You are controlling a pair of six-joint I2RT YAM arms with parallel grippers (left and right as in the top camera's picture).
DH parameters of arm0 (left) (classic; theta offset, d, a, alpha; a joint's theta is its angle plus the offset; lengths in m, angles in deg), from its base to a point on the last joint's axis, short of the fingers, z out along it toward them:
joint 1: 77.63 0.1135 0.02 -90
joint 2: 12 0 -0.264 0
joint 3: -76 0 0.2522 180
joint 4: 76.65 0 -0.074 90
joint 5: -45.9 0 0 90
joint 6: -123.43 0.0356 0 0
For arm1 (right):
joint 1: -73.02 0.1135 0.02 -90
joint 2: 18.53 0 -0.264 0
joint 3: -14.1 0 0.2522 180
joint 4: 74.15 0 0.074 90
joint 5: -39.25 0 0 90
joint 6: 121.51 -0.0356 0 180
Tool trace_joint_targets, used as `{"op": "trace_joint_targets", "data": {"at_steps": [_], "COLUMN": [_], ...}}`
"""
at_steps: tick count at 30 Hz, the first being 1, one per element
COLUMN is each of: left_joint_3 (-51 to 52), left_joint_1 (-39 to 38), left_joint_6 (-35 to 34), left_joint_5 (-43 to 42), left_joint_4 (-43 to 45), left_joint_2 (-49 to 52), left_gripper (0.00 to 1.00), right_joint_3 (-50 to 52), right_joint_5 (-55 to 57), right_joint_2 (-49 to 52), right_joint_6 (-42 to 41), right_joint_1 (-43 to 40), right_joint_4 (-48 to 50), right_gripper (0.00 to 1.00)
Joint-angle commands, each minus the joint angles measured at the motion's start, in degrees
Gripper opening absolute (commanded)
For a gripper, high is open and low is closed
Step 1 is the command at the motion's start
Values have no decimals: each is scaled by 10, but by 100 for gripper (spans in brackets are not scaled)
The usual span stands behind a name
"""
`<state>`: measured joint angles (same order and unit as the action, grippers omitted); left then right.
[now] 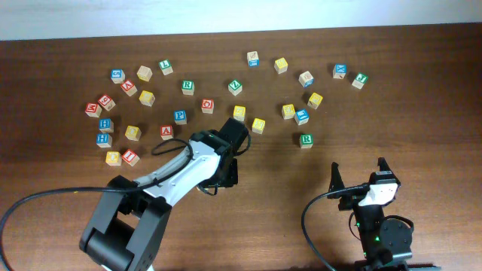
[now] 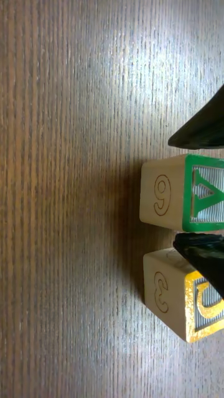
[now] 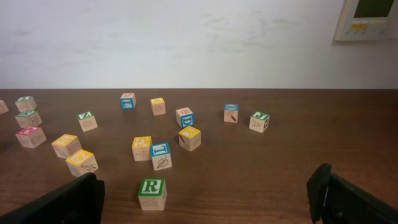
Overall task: Spell out CVPR
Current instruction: 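Place the V block to the right of the C block, then reach left gripper to the blue P block and grasp it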
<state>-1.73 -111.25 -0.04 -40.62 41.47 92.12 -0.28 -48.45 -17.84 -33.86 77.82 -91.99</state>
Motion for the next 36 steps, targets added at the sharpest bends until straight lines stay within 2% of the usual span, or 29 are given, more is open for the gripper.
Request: {"op": "trace_joint_targets", "data": {"at_steps": [1,3,8,12,15,19,22,23,24,28,29,31,34,36], "left_joint_3": [3,-7,-65,-136,-197,-224,-224,-224,-224,-224,-224,-224,-224,-224], "left_joint_1": [-1,-1,0,17,59,165,226,243,256,283,283,282,276,271], "left_joint_6": [-3,-3,10,23,49,49,49,49,49,48,49,52,156,160], "left_joint_5": [9,8,9,4,10,85,84,84,84,78,13,-9,-96,-99], "left_joint_4": [1,0,-32,-67,-83,-43,-31,-33,-34,-33,-31,-29,-9,-8], "left_joint_2": [-10,-10,-10,-10,-10,-9,-7,-7,-7,-7,-7,-7,-7,-7], "left_gripper": [39,41,55,56,58,59,76,91,99,99,99,99,100,99], "right_joint_3": [3,3,3,3,3,3,3,3,3,3,3,3,3,3], "right_joint_5": [1,1,1,1,1,1,1,1,1,1,1,1,1,1], "right_joint_2": [-4,-4,-4,-4,-4,-4,-4,-4,-4,-4,-4,-4,-4,-4], "right_joint_6": [4,4,4,4,4,4,4,4,4,4,4,4,4,4], "right_joint_1": [-4,-4,-4,-4,-4,-4,-4,-4,-4,-4,-4,-4,-4,-4], "right_joint_4": [-5,-5,-5,-5,-5,-5,-5,-5,-5,-5,-5,-5,-5,-5], "right_gripper": [98,98,98,98,98,98,98,98,98,98,99,98,98,98]}}
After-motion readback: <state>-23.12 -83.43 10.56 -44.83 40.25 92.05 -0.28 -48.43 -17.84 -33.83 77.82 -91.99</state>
